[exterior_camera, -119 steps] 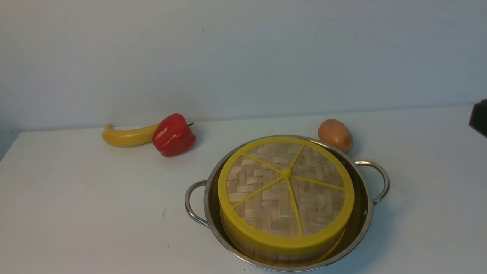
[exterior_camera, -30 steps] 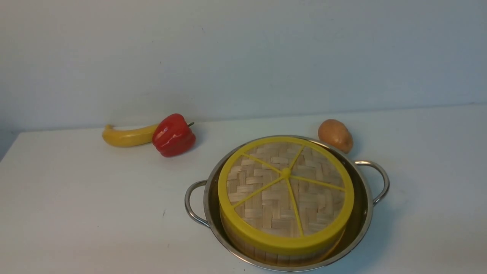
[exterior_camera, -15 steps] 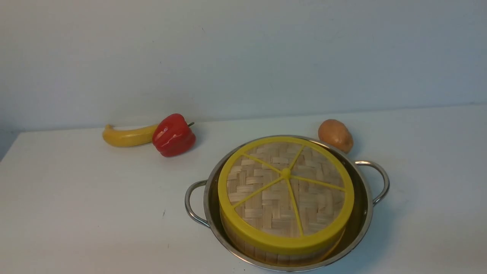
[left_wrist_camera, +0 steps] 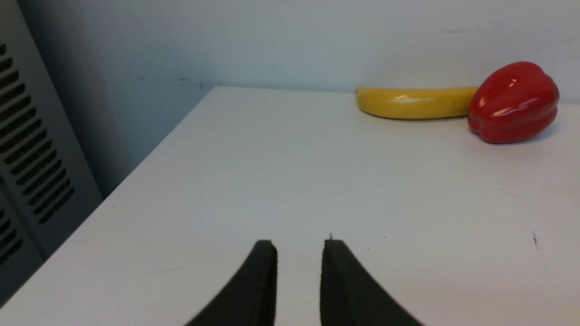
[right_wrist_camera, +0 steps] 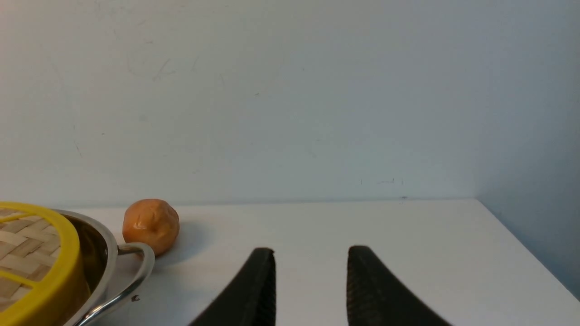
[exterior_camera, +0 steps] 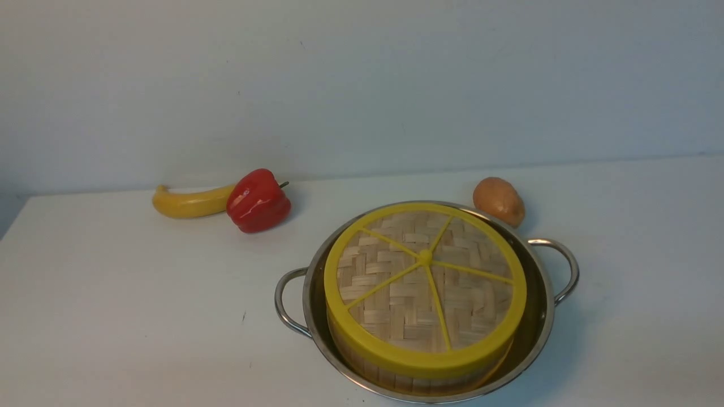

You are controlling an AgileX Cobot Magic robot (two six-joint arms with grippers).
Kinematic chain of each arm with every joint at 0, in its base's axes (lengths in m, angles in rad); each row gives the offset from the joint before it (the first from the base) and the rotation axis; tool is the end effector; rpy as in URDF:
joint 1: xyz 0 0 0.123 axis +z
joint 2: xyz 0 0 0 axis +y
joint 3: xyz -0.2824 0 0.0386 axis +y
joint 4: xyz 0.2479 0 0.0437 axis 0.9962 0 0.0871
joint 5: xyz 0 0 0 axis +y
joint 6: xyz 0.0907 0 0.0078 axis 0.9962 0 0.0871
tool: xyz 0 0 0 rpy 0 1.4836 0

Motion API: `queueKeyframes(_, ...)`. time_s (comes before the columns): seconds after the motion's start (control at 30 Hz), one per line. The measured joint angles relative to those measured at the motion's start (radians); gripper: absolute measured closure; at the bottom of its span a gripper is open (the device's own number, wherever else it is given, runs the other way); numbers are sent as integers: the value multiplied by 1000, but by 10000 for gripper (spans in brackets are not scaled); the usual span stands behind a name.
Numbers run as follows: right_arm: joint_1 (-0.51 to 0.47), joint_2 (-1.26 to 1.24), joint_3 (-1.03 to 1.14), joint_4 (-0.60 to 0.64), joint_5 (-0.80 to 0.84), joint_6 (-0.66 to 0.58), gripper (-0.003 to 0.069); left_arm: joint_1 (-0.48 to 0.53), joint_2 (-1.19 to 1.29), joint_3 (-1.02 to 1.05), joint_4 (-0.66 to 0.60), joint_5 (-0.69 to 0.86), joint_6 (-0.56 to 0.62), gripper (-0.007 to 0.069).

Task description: Place the steamer in the pot on the white table, and put the lid on the steamer.

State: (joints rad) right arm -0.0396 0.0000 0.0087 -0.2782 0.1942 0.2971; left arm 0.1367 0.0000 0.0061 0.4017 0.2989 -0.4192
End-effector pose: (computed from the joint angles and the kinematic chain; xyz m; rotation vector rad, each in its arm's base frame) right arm 0.0560 -0.0071 0.1932 0.0932 1.6768 -0.0564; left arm 0.0525 0.0179 0.1861 -0.2337 1.7526 0.1767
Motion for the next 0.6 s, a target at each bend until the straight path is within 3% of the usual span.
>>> queueKeyframes(0.6,0,0,0,1,0,0,417,0,0,0,0,0,0,470)
